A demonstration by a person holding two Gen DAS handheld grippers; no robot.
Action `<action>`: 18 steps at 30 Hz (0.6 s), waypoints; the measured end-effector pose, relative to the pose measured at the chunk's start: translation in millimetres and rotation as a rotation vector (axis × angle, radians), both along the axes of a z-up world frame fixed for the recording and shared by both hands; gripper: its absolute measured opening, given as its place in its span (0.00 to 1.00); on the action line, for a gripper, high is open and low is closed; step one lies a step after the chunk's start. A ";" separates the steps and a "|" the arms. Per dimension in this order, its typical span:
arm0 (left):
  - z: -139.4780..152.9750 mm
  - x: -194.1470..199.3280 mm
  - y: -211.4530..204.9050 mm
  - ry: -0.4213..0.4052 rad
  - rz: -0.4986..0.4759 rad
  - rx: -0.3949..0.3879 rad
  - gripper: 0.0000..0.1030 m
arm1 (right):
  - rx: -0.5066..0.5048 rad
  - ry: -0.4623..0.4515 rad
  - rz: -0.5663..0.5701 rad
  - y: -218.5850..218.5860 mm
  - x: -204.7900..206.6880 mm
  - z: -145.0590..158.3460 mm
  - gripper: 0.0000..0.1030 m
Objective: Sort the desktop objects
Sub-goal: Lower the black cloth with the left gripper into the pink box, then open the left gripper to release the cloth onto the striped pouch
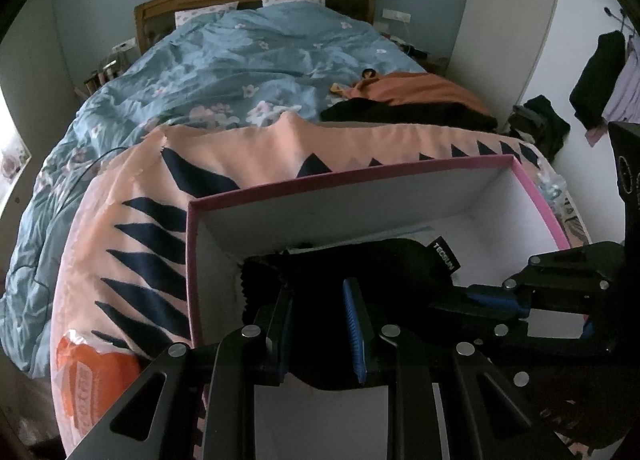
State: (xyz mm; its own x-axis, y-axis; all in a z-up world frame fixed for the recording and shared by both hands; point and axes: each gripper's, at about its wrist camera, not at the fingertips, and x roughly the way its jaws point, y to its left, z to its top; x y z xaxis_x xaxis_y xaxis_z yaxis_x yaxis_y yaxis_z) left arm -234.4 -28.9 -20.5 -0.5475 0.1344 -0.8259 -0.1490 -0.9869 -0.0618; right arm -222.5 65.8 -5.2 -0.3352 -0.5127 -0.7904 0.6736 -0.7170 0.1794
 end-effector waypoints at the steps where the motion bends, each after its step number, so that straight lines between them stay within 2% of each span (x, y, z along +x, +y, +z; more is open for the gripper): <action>1: -0.5 -0.3 0.4 -0.001 0.000 -0.002 0.22 | 0.003 -0.002 -0.001 -0.5 -0.9 -1.1 0.06; 5: -3.3 -3.0 1.5 -0.005 0.003 -0.008 0.22 | 0.018 -0.010 -0.008 -2.8 -5.1 -5.7 0.06; 18: -8.1 -7.6 8.7 0.020 0.021 -0.101 0.22 | 0.081 -0.055 -0.038 -8.8 -18.6 -17.6 0.06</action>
